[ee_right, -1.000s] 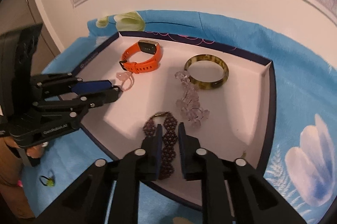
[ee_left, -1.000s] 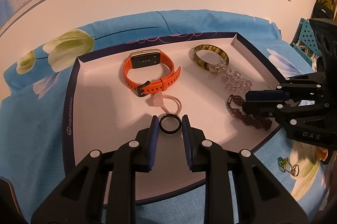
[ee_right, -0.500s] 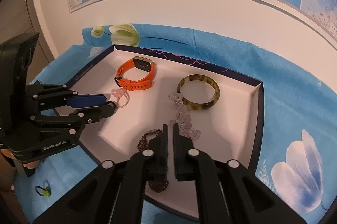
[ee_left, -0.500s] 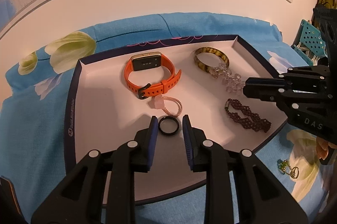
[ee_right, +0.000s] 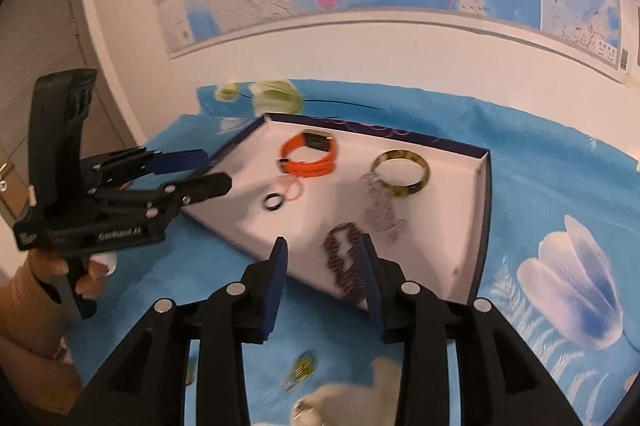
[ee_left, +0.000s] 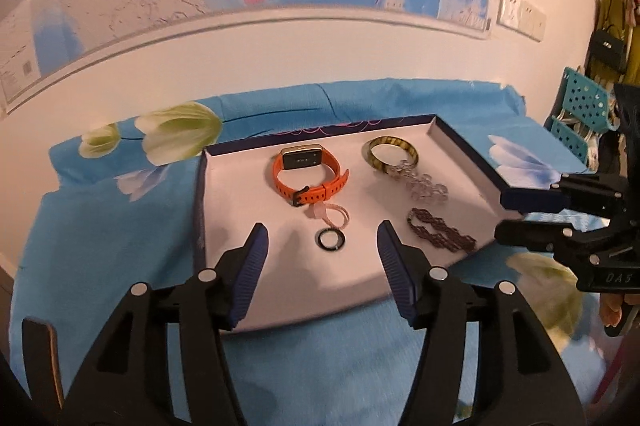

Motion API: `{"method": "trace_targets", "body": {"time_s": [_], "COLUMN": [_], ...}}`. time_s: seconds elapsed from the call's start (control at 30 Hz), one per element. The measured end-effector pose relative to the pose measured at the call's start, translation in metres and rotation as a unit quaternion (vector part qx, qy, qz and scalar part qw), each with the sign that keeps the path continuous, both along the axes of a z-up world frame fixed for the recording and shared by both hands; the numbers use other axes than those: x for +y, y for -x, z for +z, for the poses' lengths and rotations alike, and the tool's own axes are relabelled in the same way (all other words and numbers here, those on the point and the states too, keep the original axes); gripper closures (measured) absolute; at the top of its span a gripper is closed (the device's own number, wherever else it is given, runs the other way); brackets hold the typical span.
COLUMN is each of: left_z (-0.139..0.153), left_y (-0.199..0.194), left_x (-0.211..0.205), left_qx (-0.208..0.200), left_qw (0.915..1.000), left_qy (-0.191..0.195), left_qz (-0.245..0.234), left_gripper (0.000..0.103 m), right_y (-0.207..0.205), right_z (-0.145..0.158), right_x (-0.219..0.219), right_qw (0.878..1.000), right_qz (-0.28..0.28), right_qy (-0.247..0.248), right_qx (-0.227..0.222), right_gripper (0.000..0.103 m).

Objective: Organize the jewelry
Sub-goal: 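Open the left tool to drop the ring in the box while the right tool releases the bracelet, then move the left tool to the yellow-green charm tie while the right tool reaches the silver keyring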

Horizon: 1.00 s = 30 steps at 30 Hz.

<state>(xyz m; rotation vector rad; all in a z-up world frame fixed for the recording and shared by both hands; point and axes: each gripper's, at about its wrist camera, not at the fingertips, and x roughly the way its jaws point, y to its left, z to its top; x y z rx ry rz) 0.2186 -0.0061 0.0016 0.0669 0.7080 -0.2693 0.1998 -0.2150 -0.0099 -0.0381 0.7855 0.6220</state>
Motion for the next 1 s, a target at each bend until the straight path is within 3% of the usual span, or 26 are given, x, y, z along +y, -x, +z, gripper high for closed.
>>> {"method": "trace_targets", "body": {"time_s": [0.2,0.67,1.0], "left_z": [-0.003,-0.036,-0.036], "left_y": [0.043,0.11,0.133], "left_x": [0.007,0.013,-0.01], "left_qx": [0.004,0.05,0.04], "left_qw": [0.9998,0.9972,0.9941], "left_qy": [0.005,0.022,0.015], "left_qz": [-0.019,-0.051,-0.1], "left_gripper": [0.047,0.046,0.046], "right_y": [0.037,0.088,0.093], "right_z": [-0.006,-0.039,-0.04], "right_x": [0.007,0.012,-0.009], "right_qw": [0.999,0.997,0.998], "right_qz": [0.033,0.045,-0.004], "right_qy": [-0.001,-0.022,-0.024], "right_qx": [0.004,0.055,0.053], "right_gripper": [0.065,0.064,0.064]}}
